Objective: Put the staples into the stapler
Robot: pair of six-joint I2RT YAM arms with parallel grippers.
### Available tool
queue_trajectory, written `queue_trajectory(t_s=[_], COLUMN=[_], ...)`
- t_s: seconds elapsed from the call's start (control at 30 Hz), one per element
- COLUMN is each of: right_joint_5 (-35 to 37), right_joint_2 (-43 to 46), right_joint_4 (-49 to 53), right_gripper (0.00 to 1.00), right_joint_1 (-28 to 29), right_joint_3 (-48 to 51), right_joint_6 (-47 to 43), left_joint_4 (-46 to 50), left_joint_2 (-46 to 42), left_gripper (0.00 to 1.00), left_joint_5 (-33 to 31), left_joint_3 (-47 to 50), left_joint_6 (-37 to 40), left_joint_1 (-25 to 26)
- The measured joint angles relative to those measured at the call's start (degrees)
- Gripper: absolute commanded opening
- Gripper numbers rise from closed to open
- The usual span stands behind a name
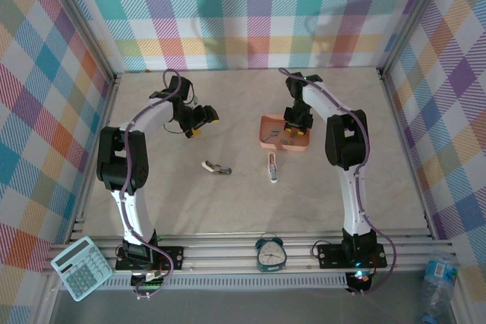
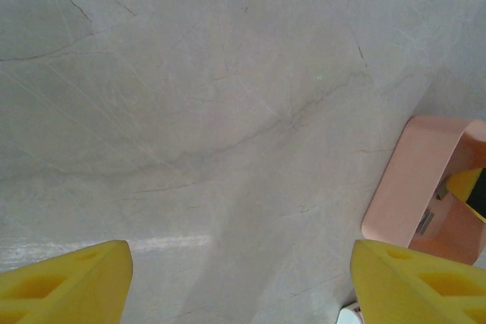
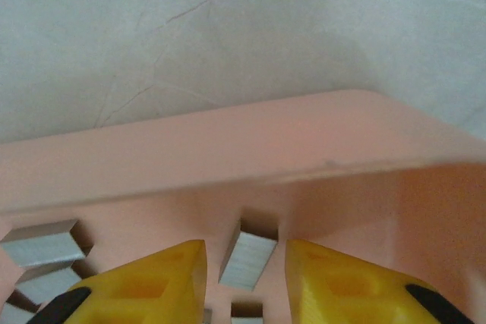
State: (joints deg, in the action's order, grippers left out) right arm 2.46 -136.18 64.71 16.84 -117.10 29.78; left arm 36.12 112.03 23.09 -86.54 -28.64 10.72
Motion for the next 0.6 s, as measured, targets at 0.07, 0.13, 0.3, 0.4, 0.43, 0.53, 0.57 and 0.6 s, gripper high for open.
queue_trajectory(t_s=[0.07,0.13,0.3,0.4,0.43,0.53,0.57,0.6], right_joint_5=[-0.07,-0.04,-0.11,-0.28,-0.26,-0.09,-0.07,-0.09], right_joint_2=[-0.74,-0.87,-0.92,-0.92,-0.92,-0.92,-0.92,-0.92], right_joint_4=[-0.15,0.02,-0.17,-0.57,-0.61,-0.85,-0.94,-1.07], right_gripper=[0.30,0.26,0.29,0.31,0.30,0.24,0.23,0.23], right_joint_1=[0.00,0.00,0.00,0.00,0.00,0.00,0.00,0.00], right_joint_3=[-0.28,-0.50,-0.61,-0.61,-0.61,-0.61,-0.61,-0.61], right_joint_6=[0.00,-0.07,-0.20,-0.20,-0.22,-0.42,-0.46,-0.48], left_joint_4=[0.00,0.00,0.00,0.00,0.00,0.00,0.00,0.00], left_joint_2=[0.00,0.00,0.00,0.00,0.00,0.00,0.00,0.00], left_gripper=[0.76,0.76,0.76,0.76,0.76,0.76,0.76,0.76], left_joint_5=[0.02,0.00,0.00,0.00,0.00,0.00,0.00,0.00], left_joint_3=[0.00,0.00,0.00,0.00,0.00,0.00,0.00,0.00], left_joint_6=[0.00,0.00,0.00,0.00,0.00,0.00,0.00,0.00], left_joint_1=[0.00,0.00,0.00,0.00,0.00,0.00,0.00,0.00])
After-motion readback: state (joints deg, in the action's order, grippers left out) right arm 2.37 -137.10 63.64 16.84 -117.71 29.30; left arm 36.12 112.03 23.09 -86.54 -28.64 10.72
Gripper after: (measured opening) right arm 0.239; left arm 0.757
